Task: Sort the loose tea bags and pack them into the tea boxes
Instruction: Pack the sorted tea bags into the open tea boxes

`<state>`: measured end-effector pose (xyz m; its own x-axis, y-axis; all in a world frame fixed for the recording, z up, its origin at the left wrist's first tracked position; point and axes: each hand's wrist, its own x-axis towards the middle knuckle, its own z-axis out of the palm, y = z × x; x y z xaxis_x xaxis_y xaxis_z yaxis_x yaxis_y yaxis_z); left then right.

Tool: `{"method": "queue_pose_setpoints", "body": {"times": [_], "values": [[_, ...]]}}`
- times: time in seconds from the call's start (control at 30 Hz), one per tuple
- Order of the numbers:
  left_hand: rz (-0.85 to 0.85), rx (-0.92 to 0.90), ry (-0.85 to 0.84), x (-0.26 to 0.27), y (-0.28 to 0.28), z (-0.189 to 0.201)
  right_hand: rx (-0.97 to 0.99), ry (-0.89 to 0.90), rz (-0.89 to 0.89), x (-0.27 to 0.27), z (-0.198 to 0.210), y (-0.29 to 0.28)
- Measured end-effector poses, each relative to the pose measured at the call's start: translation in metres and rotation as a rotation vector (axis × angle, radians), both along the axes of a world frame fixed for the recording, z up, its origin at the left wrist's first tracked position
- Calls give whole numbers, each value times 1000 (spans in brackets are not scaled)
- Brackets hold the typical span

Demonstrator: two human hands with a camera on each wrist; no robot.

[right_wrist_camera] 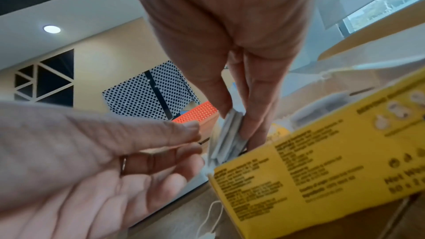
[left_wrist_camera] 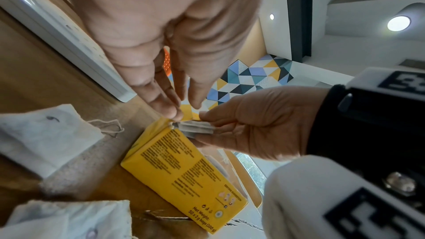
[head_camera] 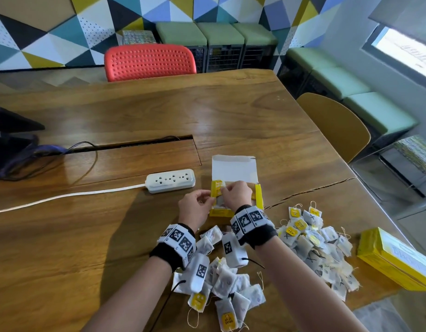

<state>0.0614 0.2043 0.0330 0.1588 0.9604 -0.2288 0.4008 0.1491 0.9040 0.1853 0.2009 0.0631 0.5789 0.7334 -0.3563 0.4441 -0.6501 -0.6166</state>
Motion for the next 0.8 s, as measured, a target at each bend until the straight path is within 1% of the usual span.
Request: {"method": "queue_pose_setpoints", "body": {"times": [0.1,0.23,0.37,0.47,0.53,0.6,0.7,0.8], "values": [[0,-5,18,1,-1,2,-25,-50,32,2,-1,0],[-27,-18,53,2,0,6,-32,-37,38,0,-5,1],[-58,-36,109,0,2,5,-13,-127,70,3,-9,2],[-66,-40,126,0,2,5,-12,-150,100,9,-9,2],[-58,-45,130,1,2,5,48,-202,159,13,-8,1],[-49,-48,134,0,2,4,122,-242,265,15,-7,0],[-44,-59,136,-1,2,3,58,-296,459,14,-7,-2],[-39,-75,119,-2,1,2,-7,-321,492,12,-8,-3]]}}
